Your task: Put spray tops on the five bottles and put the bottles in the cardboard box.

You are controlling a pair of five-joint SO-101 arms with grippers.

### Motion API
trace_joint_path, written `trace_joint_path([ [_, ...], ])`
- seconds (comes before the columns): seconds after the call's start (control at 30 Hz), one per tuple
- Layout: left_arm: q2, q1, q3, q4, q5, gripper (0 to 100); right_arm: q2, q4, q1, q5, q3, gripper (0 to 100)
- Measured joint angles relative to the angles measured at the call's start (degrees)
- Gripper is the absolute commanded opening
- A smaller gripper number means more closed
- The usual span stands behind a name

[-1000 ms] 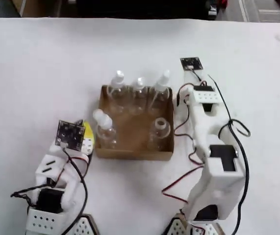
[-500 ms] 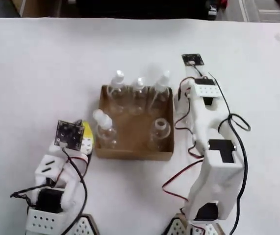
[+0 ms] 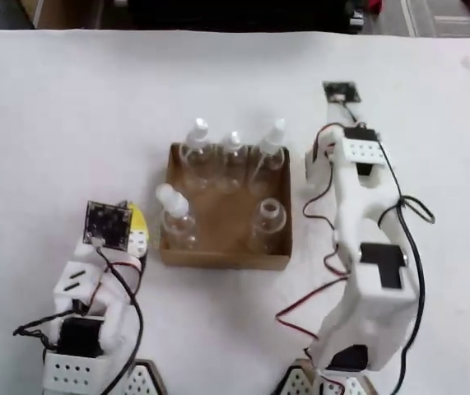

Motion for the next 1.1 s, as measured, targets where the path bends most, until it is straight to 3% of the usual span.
trace_joint_path([
  [0.2, 0.0, -0.18, 0.0, 0.0, 0.0, 3, -16.18, 6.07, 0.18, 0.0, 0.0, 1.7],
  [0.43, 0.0, -0.09, 0.0, 0.0, 0.0, 9, -47.47, 10.37, -0.18, -2.02, 0.0, 1.7],
  [0.53, 0.0, -0.09, 0.0, 0.0, 0.0, 9, -62.77, 10.37, -3.16, -5.27, 1.14, 1.7],
  [0.63, 0.0, -0.09, 0.0, 0.0, 0.0, 9, -77.36, 9.67, -10.73, -6.15, 5.36, 1.7],
  [0.83, 0.0, -0.09, 0.0, 0.0, 0.0, 9, -97.49, -3.87, -21.8, -6.68, 23.03, 1.6],
  [1.1, 0.0, -0.09, 0.0, 1.41, 0.0, 9, -98.73, -23.74, -22.42, -7.56, 40.62, 1.6],
])
